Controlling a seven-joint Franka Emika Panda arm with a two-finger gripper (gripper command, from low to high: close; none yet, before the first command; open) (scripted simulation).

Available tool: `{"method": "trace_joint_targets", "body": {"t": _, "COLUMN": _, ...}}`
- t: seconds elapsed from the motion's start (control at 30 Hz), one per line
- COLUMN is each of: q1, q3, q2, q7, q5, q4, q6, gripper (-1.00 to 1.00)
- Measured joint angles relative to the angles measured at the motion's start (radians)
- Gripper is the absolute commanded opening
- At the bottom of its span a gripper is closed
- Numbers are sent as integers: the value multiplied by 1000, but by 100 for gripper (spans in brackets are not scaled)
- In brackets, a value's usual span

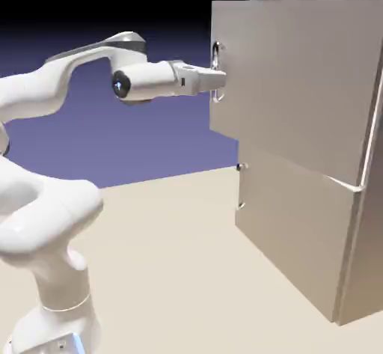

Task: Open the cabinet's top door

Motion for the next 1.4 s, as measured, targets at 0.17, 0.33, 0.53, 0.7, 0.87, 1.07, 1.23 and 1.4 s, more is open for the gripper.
{"method": "trace_joint_targets", "body": {"t": 0.17, "q1": 178, "q3": -171, "q2": -57, "q7": -34, "q5": -98, "q4": -177, "q6": -135, "gripper": -100}}
{"method": "trace_joint_targets", "body": {"t": 0.33, "q1": 308, "q3": -353, "q2": -129, "q7": -39, "q5": -244, "q4": -312, "q6": -255, "gripper": -100}}
{"method": "trace_joint_targets", "body": {"t": 0.53, "q1": 392, "q3": -570, "q2": -215, "q7": -27, "q5": -446, "q4": -418, "q6": -386, "gripper": -100}}
{"method": "trace_joint_targets", "body": {"t": 0.7, "q1": 415, "q3": -751, "q2": -269, "q7": -17, "q5": -619, "q4": -467, "q6": -492, "gripper": -100}}
{"method": "trace_joint_targets", "body": {"t": 0.87, "q1": 414, "q3": -932, "q2": -294, "q7": -14, "q5": -788, "q4": -486, "q6": -599, "gripper": -100}}
{"method": "trace_joint_targets", "body": {"t": 1.07, "q1": 403, "q3": -1150, "q2": -282, "q7": -24, "q5": -984, "q4": -471, "q6": -733, "gripper": -100}}
{"method": "trace_joint_targets", "body": {"t": 1.23, "q1": 409, "q3": -1331, "q2": -234, "q7": -44, "q5": -1143, "q4": -426, "q6": -852, "gripper": -100}}
{"method": "trace_joint_targets", "body": {"t": 1.4, "q1": 449, "q3": -1512, "q2": -155, "q7": -71, "q5": -1297, "q4": -341, "q6": -982, "gripper": -100}}
